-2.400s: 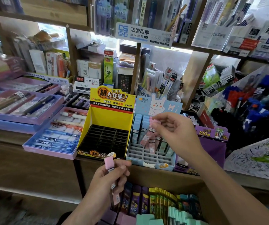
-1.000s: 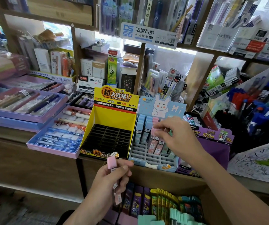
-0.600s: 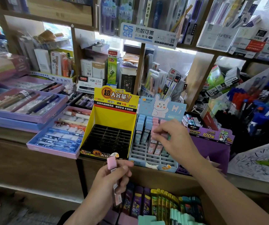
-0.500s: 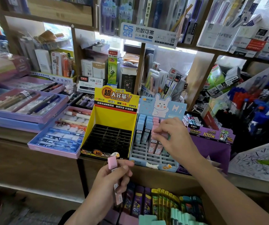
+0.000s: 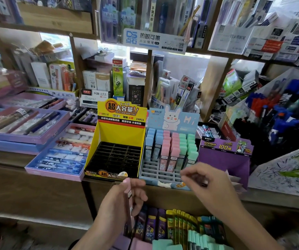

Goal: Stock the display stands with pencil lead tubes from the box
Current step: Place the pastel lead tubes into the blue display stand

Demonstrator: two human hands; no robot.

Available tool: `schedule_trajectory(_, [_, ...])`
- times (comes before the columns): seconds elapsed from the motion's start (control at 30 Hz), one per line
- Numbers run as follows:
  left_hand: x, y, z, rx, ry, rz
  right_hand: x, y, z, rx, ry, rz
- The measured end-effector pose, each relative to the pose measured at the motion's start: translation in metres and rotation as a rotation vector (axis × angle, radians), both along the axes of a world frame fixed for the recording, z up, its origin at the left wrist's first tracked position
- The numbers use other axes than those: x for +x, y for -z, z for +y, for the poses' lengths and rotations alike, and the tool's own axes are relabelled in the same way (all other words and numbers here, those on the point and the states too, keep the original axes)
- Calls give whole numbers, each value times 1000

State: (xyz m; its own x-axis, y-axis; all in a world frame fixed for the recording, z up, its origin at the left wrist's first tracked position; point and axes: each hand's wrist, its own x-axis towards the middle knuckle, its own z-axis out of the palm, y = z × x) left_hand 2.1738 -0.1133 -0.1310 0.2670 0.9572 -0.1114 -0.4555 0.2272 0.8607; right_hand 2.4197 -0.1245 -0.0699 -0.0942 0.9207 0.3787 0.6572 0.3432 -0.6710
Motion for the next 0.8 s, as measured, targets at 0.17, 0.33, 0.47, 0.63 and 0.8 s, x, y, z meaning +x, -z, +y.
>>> schedule_trajectory(0.17, [4,5,10,-38,32,57,40,43,-26,-432,5,-87])
schedule_trajectory(0.33, [11,10,22,-54,-36,156,67,78,-31,-689,1,-230])
schedule_trajectory(0.47, [7,-9,20,226,35,455,70,98,-34,-827,-27,-268])
schedule_trajectory(0.63, [25,-34,27,421,-111,575,72,105,-35,-854,-14,-265])
schedule_trajectory(0.8, [38,-42,41,446,-232,559,72,109,-38,-853,8,-265])
